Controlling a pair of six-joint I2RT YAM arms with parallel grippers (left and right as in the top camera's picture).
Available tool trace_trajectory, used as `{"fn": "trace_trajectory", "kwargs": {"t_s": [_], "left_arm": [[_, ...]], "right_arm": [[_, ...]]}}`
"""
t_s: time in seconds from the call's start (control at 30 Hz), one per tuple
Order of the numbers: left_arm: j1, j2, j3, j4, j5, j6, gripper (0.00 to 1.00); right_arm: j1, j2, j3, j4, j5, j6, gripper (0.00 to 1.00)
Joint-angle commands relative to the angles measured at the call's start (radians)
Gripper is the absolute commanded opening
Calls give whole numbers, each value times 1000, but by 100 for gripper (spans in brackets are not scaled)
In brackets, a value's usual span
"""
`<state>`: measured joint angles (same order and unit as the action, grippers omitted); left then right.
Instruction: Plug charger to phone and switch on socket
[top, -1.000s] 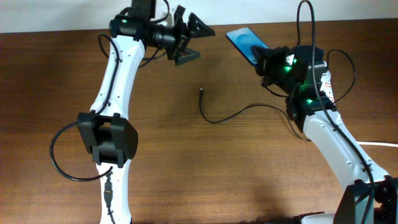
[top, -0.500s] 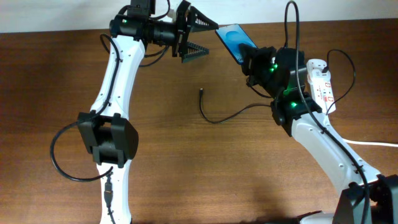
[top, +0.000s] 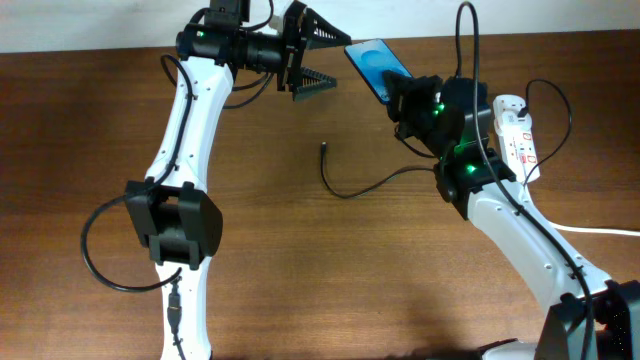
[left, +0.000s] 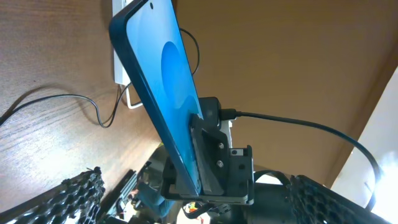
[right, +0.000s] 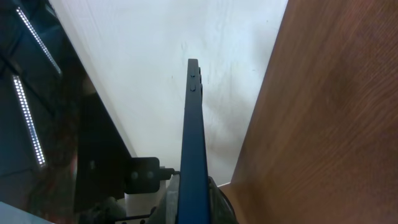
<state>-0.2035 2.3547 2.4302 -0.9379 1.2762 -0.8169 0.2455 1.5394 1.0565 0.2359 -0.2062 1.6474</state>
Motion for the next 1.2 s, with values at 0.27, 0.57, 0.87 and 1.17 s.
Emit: {"fn": "trace_trajectory", "kwargs": {"t_s": [0.27, 0.57, 0.87, 1.17], "left_arm": [[-2, 5, 13, 6, -56, -111, 96], [-44, 5, 13, 6, -176, -130, 83], [-59, 5, 13, 6, -201, -163, 58], [-59, 5, 13, 6, -227, -163, 47]], "right_arm": [[88, 5, 17, 17, 124, 41, 4], [136, 7, 17, 34, 212, 81, 4], [174, 58, 18, 107, 216, 124, 4], [175, 66, 18, 140, 214, 124, 4]]}}
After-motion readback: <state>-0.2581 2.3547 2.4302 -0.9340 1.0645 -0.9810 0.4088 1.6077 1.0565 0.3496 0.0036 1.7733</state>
